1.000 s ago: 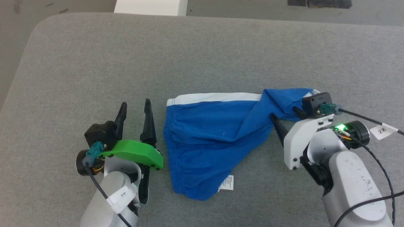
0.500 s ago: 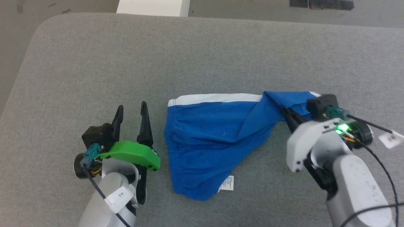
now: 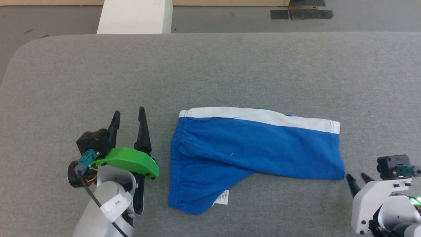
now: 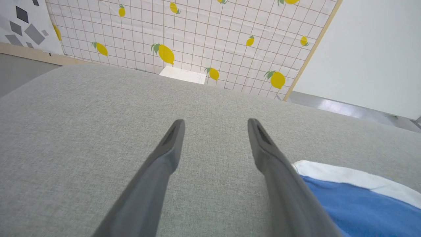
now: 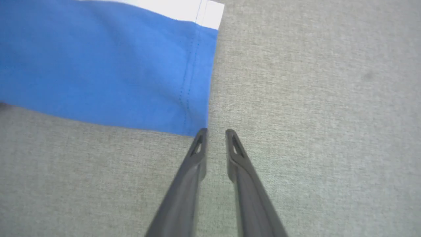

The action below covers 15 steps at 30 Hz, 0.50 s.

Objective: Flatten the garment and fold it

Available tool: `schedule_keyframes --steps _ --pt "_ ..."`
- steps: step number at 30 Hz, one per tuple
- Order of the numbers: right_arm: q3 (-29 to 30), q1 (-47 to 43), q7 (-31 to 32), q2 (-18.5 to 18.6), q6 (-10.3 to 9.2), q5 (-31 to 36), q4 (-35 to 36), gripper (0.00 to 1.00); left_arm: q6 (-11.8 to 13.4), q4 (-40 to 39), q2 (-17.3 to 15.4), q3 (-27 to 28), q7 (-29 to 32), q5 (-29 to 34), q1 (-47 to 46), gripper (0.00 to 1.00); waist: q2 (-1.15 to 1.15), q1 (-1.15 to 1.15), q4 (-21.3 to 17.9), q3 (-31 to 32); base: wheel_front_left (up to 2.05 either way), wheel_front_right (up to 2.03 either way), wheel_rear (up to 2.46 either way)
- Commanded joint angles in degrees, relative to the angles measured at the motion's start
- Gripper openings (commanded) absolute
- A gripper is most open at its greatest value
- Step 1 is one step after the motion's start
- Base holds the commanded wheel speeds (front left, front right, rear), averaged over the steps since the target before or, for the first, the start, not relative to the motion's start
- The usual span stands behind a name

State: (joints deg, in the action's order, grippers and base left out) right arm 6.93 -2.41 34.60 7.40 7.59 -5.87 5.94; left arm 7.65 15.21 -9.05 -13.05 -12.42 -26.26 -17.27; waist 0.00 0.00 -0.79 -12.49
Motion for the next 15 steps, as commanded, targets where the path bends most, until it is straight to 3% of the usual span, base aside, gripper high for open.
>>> schedule_keyframes --steps 1,8,11,15 --pt "0.7 -0.4 -1.0 -0.9 -0.10 0.5 0.6 1.00 0.0 -0.4 -0.4 -0.4 0.7 0.1 0.6 1.00 0.00 0.00 -0.6 0.2 0.00 0.00 0.00" --pt "6.0 -0.2 -13.2 -3.9 -0.10 2.4 3.9 1.00 -0.7 -1.3 -0.7 -3.3 6.3 0.7 -1.9 1.00 0.00 0.00 -1.2 -0.4 0.00 0.00 0.00" --pt "7.2 0.0 -18.9 -4.3 -0.10 2.5 4.4 1.00 -1.0 -0.5 -0.5 -4.9 11.6 0.3 -4.2 1.00 0.00 0.00 -1.8 -0.8 0.00 0.00 0.00" --pt "5.3 -0.1 -22.1 -4.5 -0.10 1.9 3.4 1.00 -0.4 1.8 -0.1 -6.8 21.3 -0.5 -7.8 1.00 0.00 0.00 -2.7 -1.2 0.00 0.00 0.00"
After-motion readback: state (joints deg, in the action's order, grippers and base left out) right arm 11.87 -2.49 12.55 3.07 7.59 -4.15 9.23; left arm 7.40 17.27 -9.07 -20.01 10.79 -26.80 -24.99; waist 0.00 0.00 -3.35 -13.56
